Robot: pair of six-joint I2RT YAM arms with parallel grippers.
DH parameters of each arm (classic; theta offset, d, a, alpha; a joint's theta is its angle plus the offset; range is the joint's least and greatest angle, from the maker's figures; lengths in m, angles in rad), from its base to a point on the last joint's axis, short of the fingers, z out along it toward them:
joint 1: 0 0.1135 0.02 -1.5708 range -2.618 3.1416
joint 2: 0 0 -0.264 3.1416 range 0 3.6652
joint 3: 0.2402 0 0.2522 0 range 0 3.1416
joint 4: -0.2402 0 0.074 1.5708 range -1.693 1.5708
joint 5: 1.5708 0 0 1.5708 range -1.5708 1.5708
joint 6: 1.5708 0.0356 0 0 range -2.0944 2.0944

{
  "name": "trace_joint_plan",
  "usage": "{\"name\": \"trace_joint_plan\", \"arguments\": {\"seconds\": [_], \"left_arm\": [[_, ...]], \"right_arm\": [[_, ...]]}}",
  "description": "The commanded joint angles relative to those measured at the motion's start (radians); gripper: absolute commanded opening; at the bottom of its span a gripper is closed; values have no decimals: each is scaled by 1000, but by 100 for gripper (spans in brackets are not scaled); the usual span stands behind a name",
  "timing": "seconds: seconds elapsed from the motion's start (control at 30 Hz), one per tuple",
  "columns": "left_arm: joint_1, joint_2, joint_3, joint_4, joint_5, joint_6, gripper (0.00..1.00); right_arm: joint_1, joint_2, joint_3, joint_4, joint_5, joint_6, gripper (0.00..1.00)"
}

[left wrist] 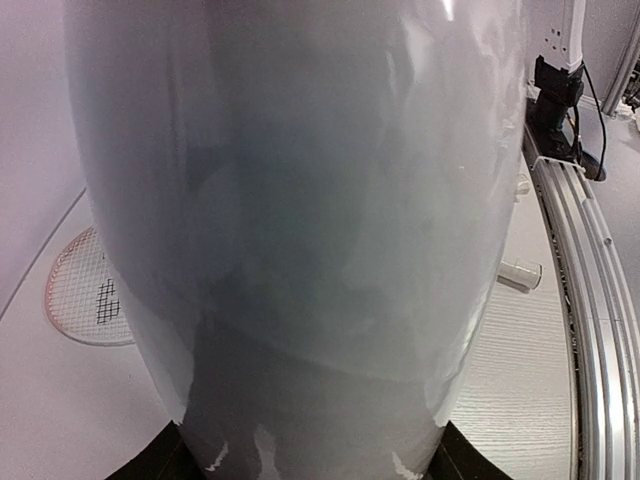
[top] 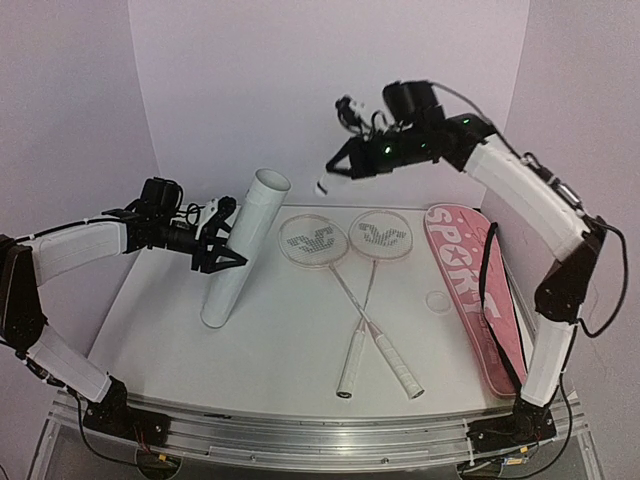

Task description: Pack up the badminton gear

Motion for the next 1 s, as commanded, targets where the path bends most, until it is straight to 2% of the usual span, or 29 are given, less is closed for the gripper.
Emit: {"name": "trace_joint_plan", "arguments": {"seconds": [0.0, 0.2, 0.6, 0.7, 0.73, 0.8, 0.83, 0.97], "left_arm": [[4, -18, -8, 32, 22, 11, 29], [4, -17, -1, 30, 22, 15, 29], [4, -15, -1, 17, 23, 34, 29], [4, -14, 2, 18, 24, 33, 29], [4, -13, 2, 19, 25, 33, 29], [4, -14, 1, 19, 27, 33, 29], [4, -14, 1, 20, 28, 33, 29], [4, -13, 1, 22, 30, 33, 29]], "right_arm": [[124, -63, 163, 57, 198, -109, 0], [205, 28, 272, 83, 156, -195, 0], [210, 99, 243, 83, 126, -160, 0], [209, 113, 231, 80, 74, -147, 1], [208, 115, 228, 80, 56, -138, 3], [208, 111, 227, 81, 45, -128, 28], [208, 104, 228, 82, 43, -127, 37], [196, 79, 270, 84, 15, -102, 53]]}}
